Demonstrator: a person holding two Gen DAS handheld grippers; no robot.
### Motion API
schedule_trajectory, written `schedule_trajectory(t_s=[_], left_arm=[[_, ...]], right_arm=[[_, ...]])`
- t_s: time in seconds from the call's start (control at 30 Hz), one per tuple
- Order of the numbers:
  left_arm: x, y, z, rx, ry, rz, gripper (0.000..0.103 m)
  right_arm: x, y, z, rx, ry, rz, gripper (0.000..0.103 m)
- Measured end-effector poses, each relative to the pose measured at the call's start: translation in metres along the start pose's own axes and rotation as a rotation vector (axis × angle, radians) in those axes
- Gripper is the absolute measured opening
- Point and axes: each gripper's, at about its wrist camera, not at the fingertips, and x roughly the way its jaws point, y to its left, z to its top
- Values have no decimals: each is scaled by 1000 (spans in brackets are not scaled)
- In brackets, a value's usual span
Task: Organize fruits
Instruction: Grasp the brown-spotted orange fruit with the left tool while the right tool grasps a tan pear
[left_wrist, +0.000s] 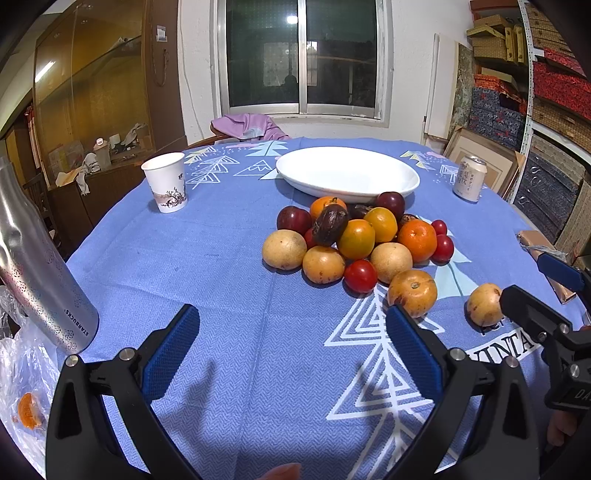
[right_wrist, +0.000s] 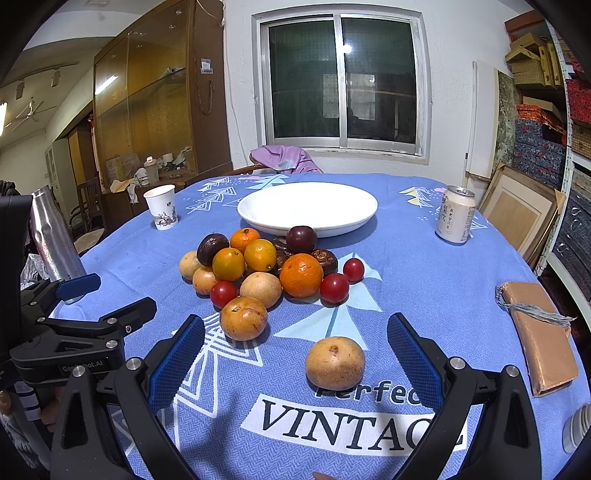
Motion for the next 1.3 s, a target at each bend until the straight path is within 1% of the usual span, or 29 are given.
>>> schedule_trajectory(t_s=[0.4,0.43,0.5,0.57,0.6,0.7,0.73,0.8,0.93,1.0,1.13,1.23,1.3], left_arm=[[1,-1,-2,7,4,-7,99],[2,-1,-2,8,14,-9,99],[10,-1,-3,4,61,-32,99],[18,0,-5,-8,113,-72,99],[21,0,-6,-11,126,-82,99],[25,-2,-7,-11,153,-105,99],[28,-3,-8,-6,171,-118,99],[36,-6,-10,8,216,-147,99],[47,-16,-16,51,294,-201,99],[53,-25,-19,87,328,-186,99],[55,-33,-22,126,346,-149,99],[54,-35,-22,132,352,-142,99],[54,-34,-22,131,352,-143,99]], right_arm=[[-1,0,0,1,-1,0,100],[-1,1,0,3,-1,2,100],[0,-2,0,25,4,14,100],[-2,-11,1,53,8,37,100],[-3,-17,1,81,15,69,100],[0,-36,-6,170,72,149,100],[4,-40,-11,200,101,181,100],[9,-46,-21,251,167,216,100],[18,-45,-26,235,217,203,100],[23,-44,-22,214,244,212,100],[37,-45,-16,139,295,171,100],[51,-55,-15,155,348,188,100],[60,-59,-15,150,376,180,100]])
